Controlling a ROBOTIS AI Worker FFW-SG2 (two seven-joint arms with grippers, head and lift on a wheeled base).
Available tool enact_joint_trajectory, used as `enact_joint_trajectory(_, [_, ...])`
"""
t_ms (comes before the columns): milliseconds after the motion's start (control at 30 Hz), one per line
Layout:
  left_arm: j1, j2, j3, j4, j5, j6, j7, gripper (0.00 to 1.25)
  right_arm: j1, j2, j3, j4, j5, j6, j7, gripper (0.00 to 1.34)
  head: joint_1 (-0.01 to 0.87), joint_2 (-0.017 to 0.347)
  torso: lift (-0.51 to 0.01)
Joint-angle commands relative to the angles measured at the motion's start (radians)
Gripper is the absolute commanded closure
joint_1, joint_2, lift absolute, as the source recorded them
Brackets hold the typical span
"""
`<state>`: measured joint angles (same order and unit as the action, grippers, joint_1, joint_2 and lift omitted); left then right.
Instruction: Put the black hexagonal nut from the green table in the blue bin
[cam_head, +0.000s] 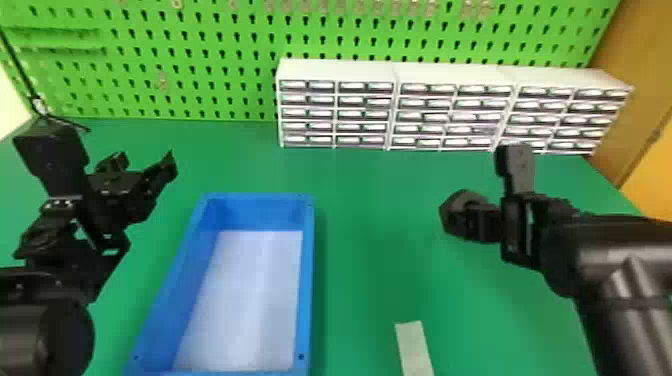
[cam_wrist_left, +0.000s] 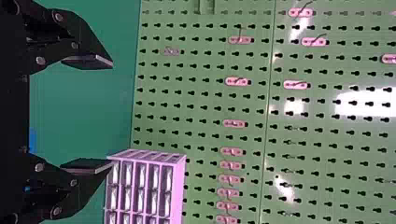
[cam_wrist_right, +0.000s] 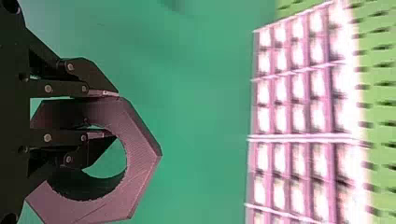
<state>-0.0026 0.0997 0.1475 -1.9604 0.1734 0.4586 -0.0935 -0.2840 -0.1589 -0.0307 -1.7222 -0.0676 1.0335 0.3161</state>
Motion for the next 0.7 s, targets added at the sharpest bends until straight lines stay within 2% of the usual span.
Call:
enact_joint_trajectory(0, [0.001,0.0,0.001,0.0,0.0,0.0,0.0,0.5,0.012,0.012,-0.037,-0.002,-0.012,-0.173,0.0,0.97,0.692,0.008,-0.097])
enact_joint_trajectory(167, [0.001,0.0,0.003,0.0,-0.003,0.0,0.0,0.5,0.028,0.039,-0.054,-0.002,-0.012,-0.38,-0.002,0.97,0.692,0.008,-0.097])
enact_joint_trajectory(367, [0.003,0.0,0.003,0.001,-0.003,0.0,0.0,0.5,0.042,0.055,-0.023,-0.002,-0.037,-0.564,-0.015,0.97,0.692,0.008,-0.097])
enact_joint_trajectory(500, [0.003,0.0,0.003,0.001,-0.006,0.0,0.0,0.5,0.049,0.051,0.005,-0.002,-0.083,-0.658,-0.037,0.97,0.692,0.008,-0.097])
enact_joint_trajectory(667, [0.004,0.0,0.003,0.003,-0.008,0.0,0.001,0.5,0.057,0.028,0.075,0.0,-0.135,-0.762,-0.064,0.97,0.692,0.008,-0.097])
